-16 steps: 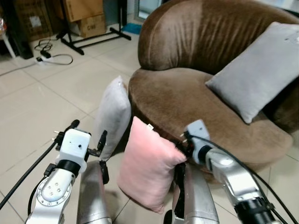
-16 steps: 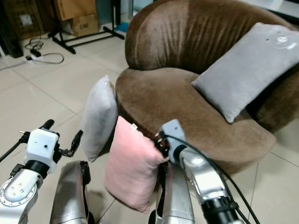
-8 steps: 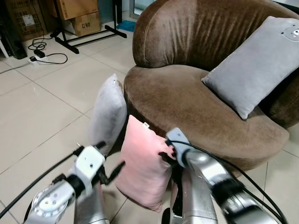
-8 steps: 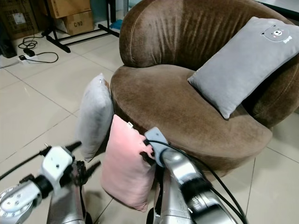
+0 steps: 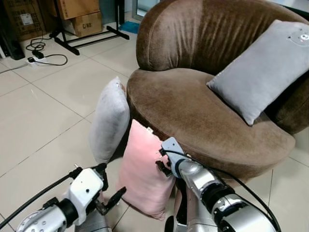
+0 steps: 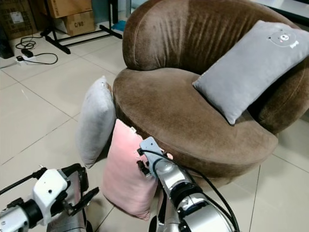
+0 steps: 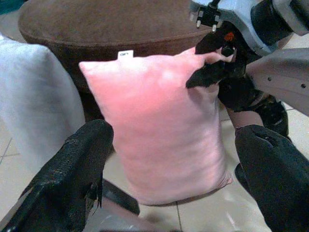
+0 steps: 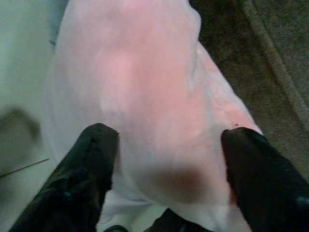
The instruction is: Move the pillow to the sofa from floor
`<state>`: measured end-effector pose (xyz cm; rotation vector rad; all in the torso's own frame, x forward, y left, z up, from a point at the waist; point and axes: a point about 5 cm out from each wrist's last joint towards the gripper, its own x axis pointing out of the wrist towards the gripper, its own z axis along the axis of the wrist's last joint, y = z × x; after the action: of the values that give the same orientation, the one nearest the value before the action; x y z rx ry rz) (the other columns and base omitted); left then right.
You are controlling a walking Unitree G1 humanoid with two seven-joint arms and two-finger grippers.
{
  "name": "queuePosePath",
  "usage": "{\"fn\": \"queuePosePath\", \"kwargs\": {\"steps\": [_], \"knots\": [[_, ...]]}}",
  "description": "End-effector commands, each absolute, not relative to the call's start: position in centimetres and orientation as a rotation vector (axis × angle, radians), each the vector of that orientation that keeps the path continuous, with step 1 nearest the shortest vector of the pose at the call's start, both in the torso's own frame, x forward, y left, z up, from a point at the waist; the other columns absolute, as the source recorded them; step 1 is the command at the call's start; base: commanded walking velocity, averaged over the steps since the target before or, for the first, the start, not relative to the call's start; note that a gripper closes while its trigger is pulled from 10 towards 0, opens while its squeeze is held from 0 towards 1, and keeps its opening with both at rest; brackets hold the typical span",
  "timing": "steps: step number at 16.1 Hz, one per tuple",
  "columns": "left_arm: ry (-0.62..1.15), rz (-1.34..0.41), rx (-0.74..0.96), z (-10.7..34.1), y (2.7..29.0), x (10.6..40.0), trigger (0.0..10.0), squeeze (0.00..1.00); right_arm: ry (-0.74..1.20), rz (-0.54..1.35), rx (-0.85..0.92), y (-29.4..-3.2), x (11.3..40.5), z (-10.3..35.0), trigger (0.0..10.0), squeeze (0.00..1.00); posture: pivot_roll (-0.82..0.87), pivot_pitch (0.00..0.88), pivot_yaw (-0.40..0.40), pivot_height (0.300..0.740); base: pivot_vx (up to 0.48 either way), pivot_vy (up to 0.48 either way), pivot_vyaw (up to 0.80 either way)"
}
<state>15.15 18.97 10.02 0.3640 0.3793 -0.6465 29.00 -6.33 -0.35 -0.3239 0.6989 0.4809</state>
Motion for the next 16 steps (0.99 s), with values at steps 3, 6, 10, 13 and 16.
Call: {"fn": "queuePosePath", "kwargs": {"steps": [3,6,10,13,16], "knots": [[0.382,-0.662,0.364,10.6,19.0,14.7,10.0,0.00,0.669,0.400,-0.334,-7.0,29.8,0.1,0.0,0.00,0.03,0.000,-0.111,0.435,0.000,0.000,0.00],[0.389,-0.672,0.368,10.8,18.9,14.7,10.0,0.00,0.655,0.392,-0.346,-6.9,30.0,0.1,0.0,0.00,0.03,0.017,-0.104,0.435,0.000,0.000,0.00],[0.402,-0.698,0.384,11.3,18.9,14.4,10.0,0.00,0.651,0.359,-0.426,-7.6,29.9,-0.1,0.0,0.00,0.05,0.067,-0.094,0.435,0.000,0.000,0.00],[0.422,-0.714,0.381,11.4,18.7,13.6,10.0,0.00,0.659,0.315,-0.421,-8.4,30.1,-0.2,0.0,0.00,0.05,0.094,-0.094,0.435,0.000,0.000,0.00],[0.430,-0.722,0.376,11.5,18.4,13.0,10.0,0.00,0.669,0.322,-0.444,-8.6,29.7,-0.6,0.0,0.00,0.04,0.110,-0.099,0.435,0.000,0.000,0.00]]}}
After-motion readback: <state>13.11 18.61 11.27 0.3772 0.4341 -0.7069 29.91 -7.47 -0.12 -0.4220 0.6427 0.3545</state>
